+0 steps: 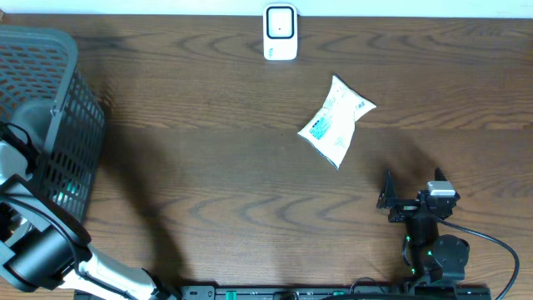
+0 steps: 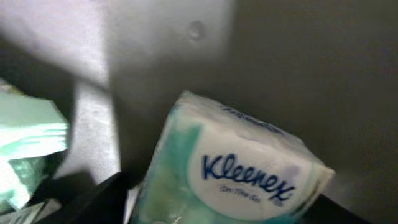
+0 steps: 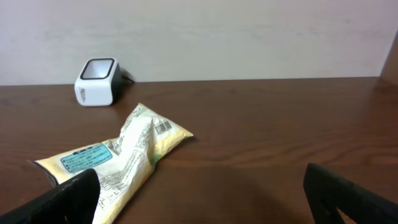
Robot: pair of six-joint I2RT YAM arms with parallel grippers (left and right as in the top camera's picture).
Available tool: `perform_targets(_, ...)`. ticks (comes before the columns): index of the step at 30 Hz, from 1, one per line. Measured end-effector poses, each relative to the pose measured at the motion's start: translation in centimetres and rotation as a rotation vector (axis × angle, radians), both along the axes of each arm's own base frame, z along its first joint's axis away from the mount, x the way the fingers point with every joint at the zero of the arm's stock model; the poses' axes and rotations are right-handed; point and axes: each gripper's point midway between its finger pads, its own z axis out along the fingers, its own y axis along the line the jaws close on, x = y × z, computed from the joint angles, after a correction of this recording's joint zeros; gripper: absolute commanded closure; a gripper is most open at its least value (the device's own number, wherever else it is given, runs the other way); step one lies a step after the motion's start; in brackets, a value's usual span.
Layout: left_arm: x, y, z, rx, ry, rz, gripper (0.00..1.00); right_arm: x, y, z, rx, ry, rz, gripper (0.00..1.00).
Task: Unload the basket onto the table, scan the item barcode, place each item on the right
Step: 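Reach into the basket and grasp the green Kleenex tissue pack, then move the Kleenex pack past the scanner and release it on the table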
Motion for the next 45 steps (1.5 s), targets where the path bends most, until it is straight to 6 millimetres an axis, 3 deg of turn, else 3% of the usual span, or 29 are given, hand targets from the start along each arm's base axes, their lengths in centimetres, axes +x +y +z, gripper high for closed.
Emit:
perform_targets(2,0.0,0.0,0.0,0.001,0.000,-0.006,0.60,0.0,0.0,0.0,0.000,0.000,0.000,0.01)
perform_targets(6,0.1,0.1,0.2,0.007,0.001,-0.001,0.77,0.0,0.0,0.0,0.000,0.000,0.000,0.01)
perform_targets(10,0.6,0.6,1.0,0.023,-0.014,0.021,0.79,0.0,0.0,0.0,0.000,0.000,0.000,0.01)
perform_targets(13,1.7,1.7,3.5,0.075,-0.075,0.046,0.79,0.0,0.0,0.0,0.000,0.000,0.000,0.01)
perform_targets(17,3.9,3.8,10.7,0.218,-0.254,0.102,0.79,0.0,0.0,0.0,0.000,0.000,0.000,0.01)
perform_targets(21,5.0,4.8,21.2,0.387,-0.528,0.214,0.79,0.0,0.0,0.0,0.000,0.000,0.000,0.01)
perform_targets(24,4.5,3.6,28.9,0.457,-0.761,0.286,0.79,0.0,0.0,0.0,0.000,0.000,0.000,0.01)
perform_targets(27,3.9,0.8,36.2,0.468,-1.011,0.285,0.79,0.0,0.0,0.0,0.000,0.000,0.000,0.01)
perform_targets(29,3.4,-1.5,39.9,0.447,-1.152,0.254,0.79,0.0,0.0,0.0,0.000,0.000,0.000,0.01)
perform_targets(33,3.3,-7.0,45.1,0.330,-1.370,0.137,0.78,0.0,0.0,0.0,0.000,0.000,0.000,0.01)
perform_targets(37,5.5,-13.8,46.0,0.086,-1.443,-0.019,0.78,0.0,0.0,0.0,0.000,0.000,0.000,0.01)
perform_targets(42,9.3,-22.6,44.3,-0.192,-1.393,-0.237,0.78,0.0,0.0,0.0,0.000,0.000,0.000,0.01)
perform_targets(45,10.5,-28.7,43.3,-0.286,-1.360,-0.427,0.78,0.0,0.0,0.0,0.000,0.000,0.000,0.01)
